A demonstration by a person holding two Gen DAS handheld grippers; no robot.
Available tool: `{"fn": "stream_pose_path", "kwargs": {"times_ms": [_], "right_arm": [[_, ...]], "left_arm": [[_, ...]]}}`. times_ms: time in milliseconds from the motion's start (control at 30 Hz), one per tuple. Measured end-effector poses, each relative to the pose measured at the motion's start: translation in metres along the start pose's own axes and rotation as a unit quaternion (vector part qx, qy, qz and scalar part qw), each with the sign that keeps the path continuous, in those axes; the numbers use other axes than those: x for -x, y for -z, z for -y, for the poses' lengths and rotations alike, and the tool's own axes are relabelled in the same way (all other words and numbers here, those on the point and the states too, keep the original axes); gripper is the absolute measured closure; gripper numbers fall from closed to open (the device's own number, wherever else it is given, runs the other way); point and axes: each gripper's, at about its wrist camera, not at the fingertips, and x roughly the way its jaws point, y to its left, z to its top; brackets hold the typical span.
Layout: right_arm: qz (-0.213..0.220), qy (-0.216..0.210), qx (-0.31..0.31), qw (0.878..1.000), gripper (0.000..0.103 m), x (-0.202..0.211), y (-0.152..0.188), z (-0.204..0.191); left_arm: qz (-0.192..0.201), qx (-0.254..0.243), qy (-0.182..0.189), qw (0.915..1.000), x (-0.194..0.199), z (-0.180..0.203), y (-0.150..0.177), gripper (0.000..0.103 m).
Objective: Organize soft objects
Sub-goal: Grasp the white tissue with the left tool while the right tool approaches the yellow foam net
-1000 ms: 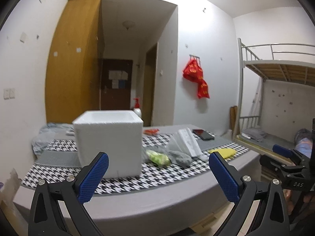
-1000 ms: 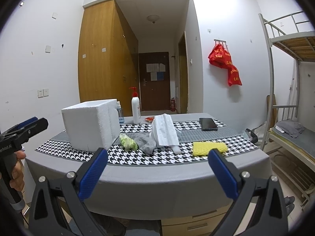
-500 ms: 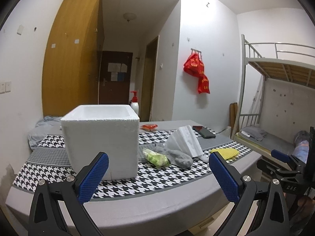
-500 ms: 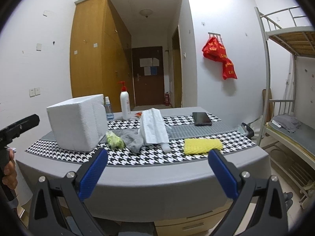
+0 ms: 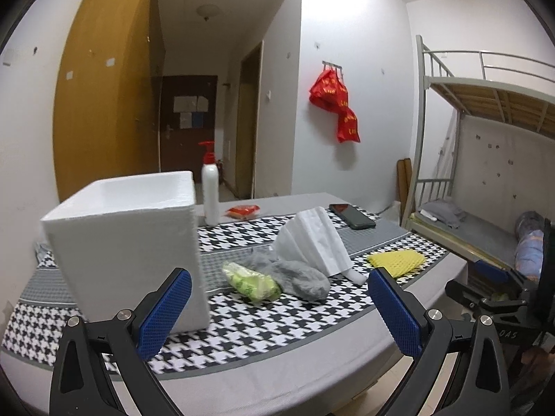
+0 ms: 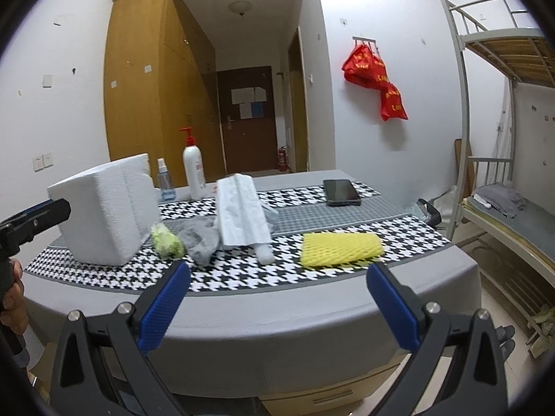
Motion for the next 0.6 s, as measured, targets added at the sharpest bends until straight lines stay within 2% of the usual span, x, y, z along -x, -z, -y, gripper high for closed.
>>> {"fn": "stream_pose_path", "kwargs": {"times_ms": [600], "right_arm": [[-0.031,0.02,-0.029,0.999,0.0,-0.048,-0.008,0.046]], "left_arm": [[-0.053,-0.031,0.002,0.9981,-0.086,0.043,-0.027,0.001]]}}
